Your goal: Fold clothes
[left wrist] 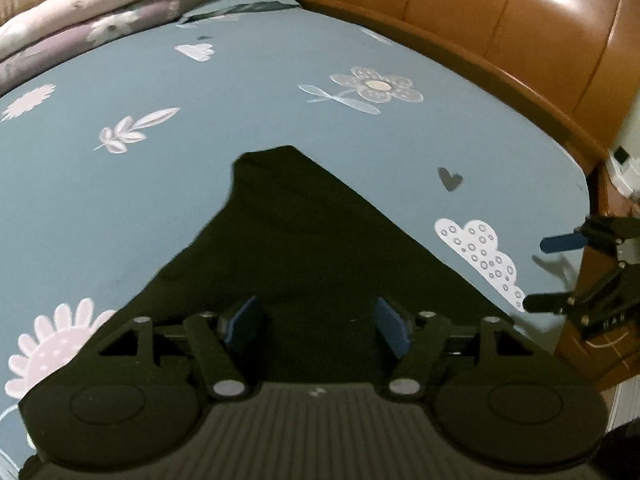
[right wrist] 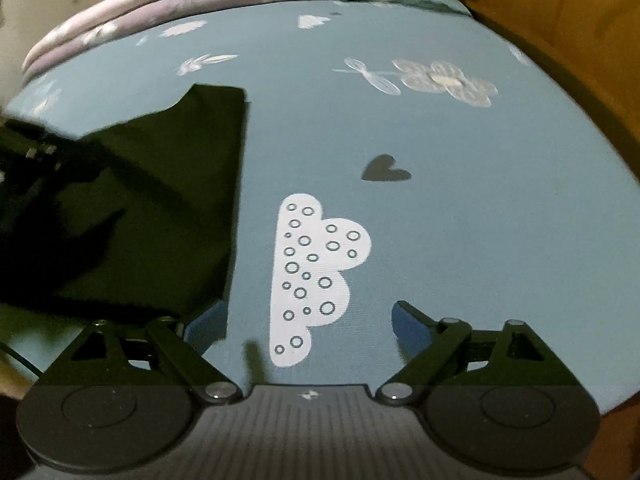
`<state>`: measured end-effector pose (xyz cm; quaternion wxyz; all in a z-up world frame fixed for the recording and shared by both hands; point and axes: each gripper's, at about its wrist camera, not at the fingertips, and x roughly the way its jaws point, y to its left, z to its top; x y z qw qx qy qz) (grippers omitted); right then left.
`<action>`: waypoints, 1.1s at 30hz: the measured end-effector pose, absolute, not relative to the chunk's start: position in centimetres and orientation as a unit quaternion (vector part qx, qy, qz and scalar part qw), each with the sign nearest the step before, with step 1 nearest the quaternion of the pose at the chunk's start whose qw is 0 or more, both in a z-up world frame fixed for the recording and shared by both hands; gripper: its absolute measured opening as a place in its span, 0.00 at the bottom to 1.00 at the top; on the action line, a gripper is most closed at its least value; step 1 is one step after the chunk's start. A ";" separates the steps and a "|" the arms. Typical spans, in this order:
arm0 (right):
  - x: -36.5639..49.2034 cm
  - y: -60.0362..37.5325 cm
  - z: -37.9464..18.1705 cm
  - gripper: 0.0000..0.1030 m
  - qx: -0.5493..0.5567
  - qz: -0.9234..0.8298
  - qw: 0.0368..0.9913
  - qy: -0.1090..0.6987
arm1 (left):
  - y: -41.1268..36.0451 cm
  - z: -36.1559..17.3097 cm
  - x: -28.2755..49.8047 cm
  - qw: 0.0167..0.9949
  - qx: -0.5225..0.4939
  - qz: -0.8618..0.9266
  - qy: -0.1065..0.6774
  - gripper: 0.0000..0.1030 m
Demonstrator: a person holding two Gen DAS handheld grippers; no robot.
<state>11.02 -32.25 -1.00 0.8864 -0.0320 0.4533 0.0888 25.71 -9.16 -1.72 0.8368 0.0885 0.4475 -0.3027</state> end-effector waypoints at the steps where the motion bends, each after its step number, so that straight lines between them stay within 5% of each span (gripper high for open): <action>1: 10.7 -31.8 -1.1 0.92 -0.047 0.092 0.887 0.450 | -9.4 -1.9 25.7 0.835 0.092 -0.302 0.450 0.65; 8: 8.0 -28.8 -1.6 0.92 -0.124 0.094 0.895 0.418 | -9.9 -2.7 24.4 0.834 0.104 -0.300 0.451 0.65; 13: 6.1 -26.5 -1.7 1.00 -0.203 0.098 0.905 0.361 | -9.7 -1.3 22.7 0.851 0.114 -0.301 0.414 0.74; 33: 4.3 -20.2 -5.4 1.00 -0.464 0.072 0.856 0.217 | -9.4 -0.9 17.5 0.888 0.147 -0.257 0.353 0.76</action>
